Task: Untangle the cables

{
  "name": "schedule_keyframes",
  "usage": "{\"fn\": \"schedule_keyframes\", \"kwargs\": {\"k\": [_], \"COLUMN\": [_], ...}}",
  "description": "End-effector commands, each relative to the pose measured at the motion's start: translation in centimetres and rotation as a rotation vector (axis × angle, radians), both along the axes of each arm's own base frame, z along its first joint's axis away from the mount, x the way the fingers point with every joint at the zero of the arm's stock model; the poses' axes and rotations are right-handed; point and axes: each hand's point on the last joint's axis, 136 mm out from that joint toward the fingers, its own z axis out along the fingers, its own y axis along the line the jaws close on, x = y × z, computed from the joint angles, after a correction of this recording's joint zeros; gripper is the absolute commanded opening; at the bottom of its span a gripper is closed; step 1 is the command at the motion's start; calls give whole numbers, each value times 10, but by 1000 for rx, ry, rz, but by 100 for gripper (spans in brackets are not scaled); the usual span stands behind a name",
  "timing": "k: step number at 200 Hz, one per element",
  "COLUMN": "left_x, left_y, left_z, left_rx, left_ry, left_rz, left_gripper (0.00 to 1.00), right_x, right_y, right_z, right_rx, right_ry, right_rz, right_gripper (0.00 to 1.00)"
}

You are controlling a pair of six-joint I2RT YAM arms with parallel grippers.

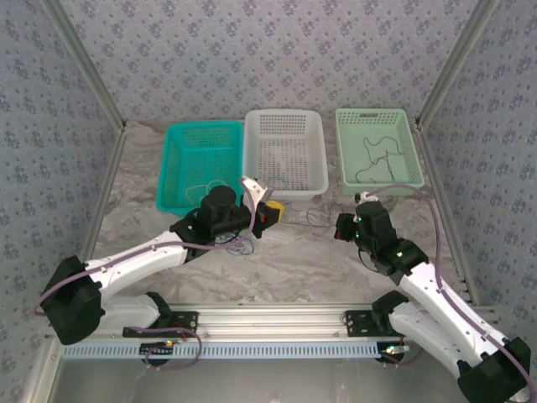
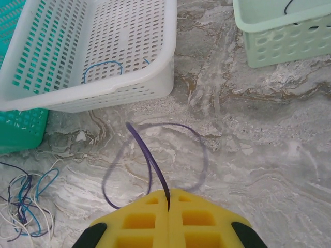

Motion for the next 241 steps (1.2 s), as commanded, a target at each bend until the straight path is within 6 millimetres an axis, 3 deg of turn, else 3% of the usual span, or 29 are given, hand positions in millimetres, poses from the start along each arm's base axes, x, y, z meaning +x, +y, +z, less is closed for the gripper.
{"fn": "schedule_keyframes", "kwargs": {"k": [1, 37, 65, 96, 111, 160, 198, 241], "left_x": [1, -7, -15, -13, -8, -5, -5, -7], "left_y": [4, -1, -8, -11, -8, 9, 24, 37], "left_z": [30, 34, 33, 16, 7, 4, -3, -6], "left_rx": [-109, -119, -119, -73, -56, -40, -30, -21], "left_ry": [-53, -76, -86, -53, -35, -44, -44, -45], "left_rz": [42, 22, -10, 7, 46, 116, 168, 203], "left_gripper": [0, 0, 8, 18, 29, 43, 51, 54], "right_x": [0, 2, 8, 20, 31, 72, 118, 165], "right_y": [-3, -5, -10, -22, -29, -45, -72, -97], "right_z": [2, 22, 46, 93, 119, 178, 178, 165], "right_rx": [52, 78, 40, -53, -109, -298, -432, -419], "right_ry": [-5, -65, -118, -211, -259, -385, -387, -385], "right_rz": [-46, -55, -66, -80, -80, -66, -106, -144], "right_gripper": [0, 0, 0, 0, 0, 0, 0, 0]}}
